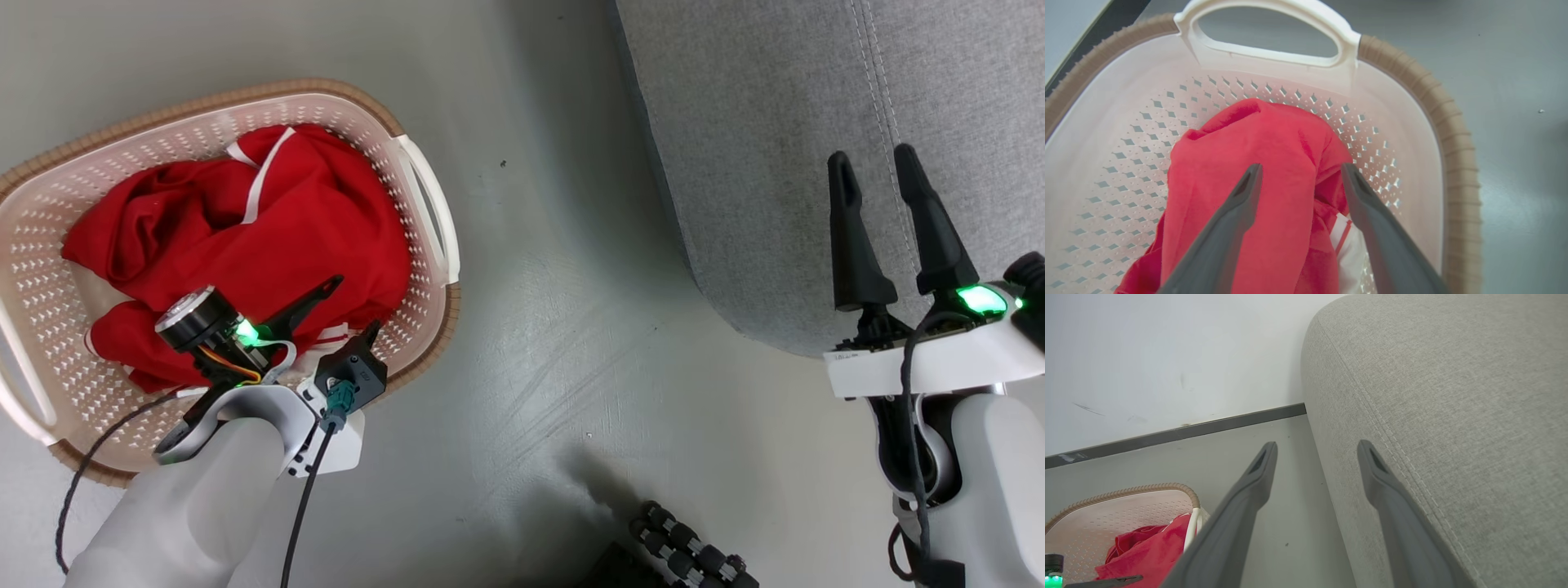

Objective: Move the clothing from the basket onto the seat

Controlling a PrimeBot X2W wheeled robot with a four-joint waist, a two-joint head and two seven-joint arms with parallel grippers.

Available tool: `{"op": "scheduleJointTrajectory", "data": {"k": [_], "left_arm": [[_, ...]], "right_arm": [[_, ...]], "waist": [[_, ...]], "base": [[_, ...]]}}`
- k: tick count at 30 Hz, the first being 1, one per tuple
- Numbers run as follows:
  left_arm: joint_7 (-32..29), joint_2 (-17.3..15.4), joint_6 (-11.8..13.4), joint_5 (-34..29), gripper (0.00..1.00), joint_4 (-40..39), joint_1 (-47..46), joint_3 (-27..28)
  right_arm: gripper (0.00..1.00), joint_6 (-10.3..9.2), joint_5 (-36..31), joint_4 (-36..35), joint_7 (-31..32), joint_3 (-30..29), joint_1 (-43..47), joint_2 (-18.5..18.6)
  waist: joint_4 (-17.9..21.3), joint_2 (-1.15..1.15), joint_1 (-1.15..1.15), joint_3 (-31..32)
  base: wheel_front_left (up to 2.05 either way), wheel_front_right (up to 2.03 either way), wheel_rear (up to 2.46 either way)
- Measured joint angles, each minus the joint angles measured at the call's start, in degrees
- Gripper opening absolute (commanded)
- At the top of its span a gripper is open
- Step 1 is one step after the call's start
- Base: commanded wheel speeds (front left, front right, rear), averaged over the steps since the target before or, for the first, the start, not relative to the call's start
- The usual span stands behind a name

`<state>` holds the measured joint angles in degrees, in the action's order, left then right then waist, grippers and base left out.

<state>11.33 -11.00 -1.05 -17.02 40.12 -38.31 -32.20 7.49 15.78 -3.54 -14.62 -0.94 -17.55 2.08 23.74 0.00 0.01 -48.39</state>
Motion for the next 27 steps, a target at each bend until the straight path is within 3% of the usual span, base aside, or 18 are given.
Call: {"op": "scheduleJointTrajectory", "data": {"k": [17, 25, 26, 27], "left_arm": [[-1.2, 0.2, 6.9, 0.2, 1.0, 5.2, -2.8, 3.9], [-1.1, 1.3, 7.7, 1.3, 1.0, 6.6, -4.8, 4.8], [-1.1, 1.5, 7.8, 1.5, 0.97, 6.7, -4.9, 4.8], [-1.1, 1.8, 7.9, 1.8, 0.61, 7.0, -4.9, 4.8]], "right_arm": [[1.0, 0.0, 0.8, 0.6, 0.0, 0.1, -1.8, 0.0], [1.0, 0.0, 0.8, 0.8, 0.0, 0.0, -2.5, 0.0], [1.0, 0.0, 0.8, 0.9, 0.0, 0.1, -2.7, 0.0], [1.0, 0.0, 0.7, 0.9, 0.0, 0.1, -2.7, 0.0]], "waist": [[1.6, 0.0, -0.01, -1.6], [1.3, 0.0, -0.01, -1.5], [1.3, 0.0, -0.01, -1.4], [1.2, 0.0, -0.01, -1.4]], "base": [[0.0, 0.0, 0.0], [0.0, 0.0, 0.0], [0.0, 0.0, 0.0], [0.0, 0.0, 0.0]]}}
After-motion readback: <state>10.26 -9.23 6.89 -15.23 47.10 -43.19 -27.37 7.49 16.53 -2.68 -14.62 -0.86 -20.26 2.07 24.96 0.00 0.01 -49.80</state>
